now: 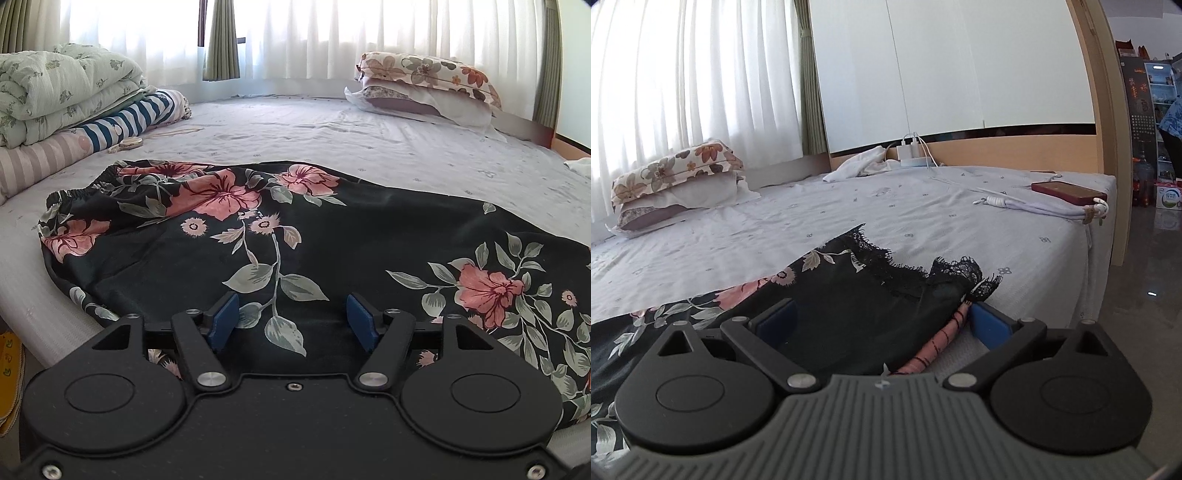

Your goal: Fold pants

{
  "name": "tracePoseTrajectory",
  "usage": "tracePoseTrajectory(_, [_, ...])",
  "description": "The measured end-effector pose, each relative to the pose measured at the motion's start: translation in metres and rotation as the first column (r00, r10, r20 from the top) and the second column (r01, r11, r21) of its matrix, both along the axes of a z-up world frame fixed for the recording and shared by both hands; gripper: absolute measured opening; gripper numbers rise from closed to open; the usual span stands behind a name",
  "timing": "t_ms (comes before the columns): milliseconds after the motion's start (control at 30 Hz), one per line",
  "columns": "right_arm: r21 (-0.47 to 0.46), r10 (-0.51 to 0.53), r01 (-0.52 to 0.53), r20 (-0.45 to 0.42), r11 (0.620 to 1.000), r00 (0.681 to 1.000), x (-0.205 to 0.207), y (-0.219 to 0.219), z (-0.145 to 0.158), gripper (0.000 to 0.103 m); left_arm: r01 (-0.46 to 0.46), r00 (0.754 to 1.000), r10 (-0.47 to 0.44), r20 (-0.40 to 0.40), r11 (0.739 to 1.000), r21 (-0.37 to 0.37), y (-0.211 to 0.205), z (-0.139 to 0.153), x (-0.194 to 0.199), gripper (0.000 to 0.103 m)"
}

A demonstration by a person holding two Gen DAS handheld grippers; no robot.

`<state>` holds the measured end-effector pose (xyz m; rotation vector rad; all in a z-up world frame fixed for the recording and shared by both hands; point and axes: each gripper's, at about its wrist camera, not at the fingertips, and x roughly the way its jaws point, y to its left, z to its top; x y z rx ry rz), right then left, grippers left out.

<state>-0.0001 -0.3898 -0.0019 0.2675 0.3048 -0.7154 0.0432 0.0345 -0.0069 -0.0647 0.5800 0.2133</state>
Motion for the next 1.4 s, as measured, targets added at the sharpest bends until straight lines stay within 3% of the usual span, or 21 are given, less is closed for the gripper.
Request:
tracePoseTrajectory(133, [0.080, -0.025, 0.026, -0.015, 0.996, 1.000, 0.008, -0.021, 0.001, 0.101, 0.005, 1.000, -0.005, 0.004, 1.000, 0.003, 0.000, -0.002, -0.001, 0.065])
tracePoseTrajectory(200, [0.115, -0.024, 0.025, -0.008, 0.993, 1.000, 0.009, -0.029, 0.002, 0.094, 0.007, 1.000, -0.007, 0.008, 1.000, 0.006, -0.001, -0.003, -0.001, 0.065])
tracePoseTrajectory(367, [0.180, -0.003, 0.005, -0.011, 0.984, 1.000, 0.009, -0.038, 0.008, 0.054, 0.012, 1.000, -0.012, 0.013, 1.000, 0.015, -0.002, -0.004, -0.002, 0.066])
tracePoseTrajectory(400, [0.211, 0.001, -0.001, -0.002, 0.978, 1.000, 0.008, -0.043, 0.008, 0.050, 0.012, 1.000, -0.012, 0.014, 1.000, 0.011, -0.002, -0.004, -0.002, 0.067])
tracePoseTrajectory(433, [0.247, -0.006, 0.003, 0.011, 0.969, 1.000, 0.007, -0.048, 0.008, 0.040, 0.013, 1.000, -0.013, 0.016, 1.000, 0.009, -0.002, -0.005, -0.002, 0.067])
tracePoseTrajectory(467, [0.277, -0.014, 0.008, 0.020, 0.961, 1.000, 0.006, -0.052, 0.007, 0.024, 0.014, 1.000, -0.014, 0.018, 1.000, 0.005, -0.002, -0.005, -0.003, 0.067])
tracePoseTrajectory(533, [0.327, -0.037, 0.028, 0.024, 0.945, 0.999, 0.006, -0.060, 0.008, 0.011, 0.019, 1.000, -0.019, 0.018, 1.000, 0.006, -0.001, -0.004, -0.004, 0.067])
tracePoseTrajectory(600, [0.363, -0.049, 0.029, 0.046, 0.932, 0.998, 0.004, -0.062, 0.011, 0.010, 0.016, 1.000, -0.016, 0.024, 1.000, 0.003, 0.001, 0.002, -0.009, 0.065])
tracePoseTrajectory(667, [0.341, -0.022, -0.001, 0.063, 0.940, 0.998, 0.006, -0.052, 0.023, 0.009, 0.033, 0.998, -0.033, 0.047, 0.999, -0.010, 0.005, 0.009, -0.015, 0.065])
tracePoseTrajectory(800, [0.302, 0.144, -0.175, 0.122, 0.937, 0.982, 0.025, -0.008, 0.056, 0.008, 0.033, 0.997, -0.031, 0.070, 0.999, -0.028, 0.018, 0.022, -0.022, 0.065])
tracePoseTrajectory(933, [0.275, 0.372, -0.402, 0.157, 0.873, 0.915, 0.060, 0.065, 0.077, 0.008, -0.003, 0.994, 0.014, 0.106, 0.994, -0.108, 0.042, 0.032, -0.029, 0.065])
tracePoseTrajectory(1100, [0.283, 0.637, -0.644, 0.131, 0.710, 0.760, 0.102, 0.176, 0.071, 0.008, -0.070, 0.987, 0.093, 0.134, 0.984, -0.167, 0.075, 0.038, -0.038, 0.065])
tracePoseTrajectory(1267, [0.302, 0.781, -0.754, 0.045, 0.584, 0.623, 0.120, 0.270, 0.043, 0.008, -0.095, 0.983, 0.124, 0.132, 0.974, -0.207, 0.098, 0.035, -0.042, 0.065])
tracePoseTrajectory(1400, [0.307, 0.831, -0.790, -0.007, 0.531, 0.556, 0.119, 0.317, 0.025, 0.008, -0.103, 0.982, 0.134, 0.130, 0.970, -0.221, 0.107, 0.030, -0.041, 0.066])
